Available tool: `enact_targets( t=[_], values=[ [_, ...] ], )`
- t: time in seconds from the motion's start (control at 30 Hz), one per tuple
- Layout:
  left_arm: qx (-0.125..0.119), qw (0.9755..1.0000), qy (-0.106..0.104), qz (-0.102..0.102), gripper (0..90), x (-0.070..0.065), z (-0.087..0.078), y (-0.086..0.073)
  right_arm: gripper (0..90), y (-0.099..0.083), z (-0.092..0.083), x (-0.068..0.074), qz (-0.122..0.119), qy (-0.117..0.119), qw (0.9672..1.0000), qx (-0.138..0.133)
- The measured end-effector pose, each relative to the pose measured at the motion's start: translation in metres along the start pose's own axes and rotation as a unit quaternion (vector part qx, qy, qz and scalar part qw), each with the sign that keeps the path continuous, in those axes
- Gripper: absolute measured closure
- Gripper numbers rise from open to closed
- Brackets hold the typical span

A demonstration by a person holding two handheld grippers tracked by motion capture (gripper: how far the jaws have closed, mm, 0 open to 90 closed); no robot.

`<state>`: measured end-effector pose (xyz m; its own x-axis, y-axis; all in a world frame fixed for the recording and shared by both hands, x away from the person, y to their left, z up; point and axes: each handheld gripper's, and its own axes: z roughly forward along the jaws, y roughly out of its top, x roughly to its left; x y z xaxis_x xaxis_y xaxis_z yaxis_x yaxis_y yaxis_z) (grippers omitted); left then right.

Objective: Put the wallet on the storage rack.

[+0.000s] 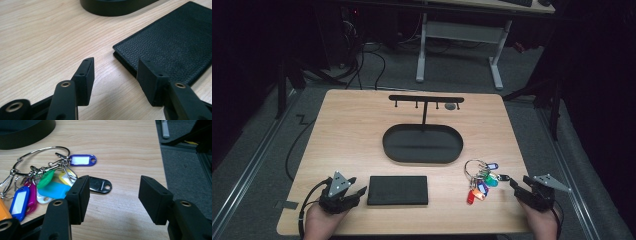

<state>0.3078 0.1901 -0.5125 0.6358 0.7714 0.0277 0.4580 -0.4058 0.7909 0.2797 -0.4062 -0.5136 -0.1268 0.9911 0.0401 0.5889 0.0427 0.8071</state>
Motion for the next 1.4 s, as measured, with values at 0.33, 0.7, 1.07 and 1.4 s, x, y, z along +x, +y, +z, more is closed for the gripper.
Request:
enact_targets(
  t=[0.33,0.7,1.07,1.4],
  values=[
    [0.013,0.9998,0.001,-0.017,54.7,0.003,0.001,-0.004,41.5,0.002,0.002,0.0,-0.008,0.012,0.9999,-0.006],
    [0.043,0.9988,-0.022,0.001,76.5,-0.005,0.004,-0.008,55.0,0.015,0.003,0.03,-0.038,0.065,0.9967,-0.03],
    [0.062,0.997,-0.04,0.023,87.5,-0.015,0.006,-0.01,66.5,0.021,0.012,0.079,-0.113,0.121,0.9862,-0.012],
    [0.067,0.9957,-0.043,0.047,87.9,-0.032,0.001,-0.014,63.4,0.025,0.021,0.076,-0.094,0.138,0.9858,-0.01]
  ],
)
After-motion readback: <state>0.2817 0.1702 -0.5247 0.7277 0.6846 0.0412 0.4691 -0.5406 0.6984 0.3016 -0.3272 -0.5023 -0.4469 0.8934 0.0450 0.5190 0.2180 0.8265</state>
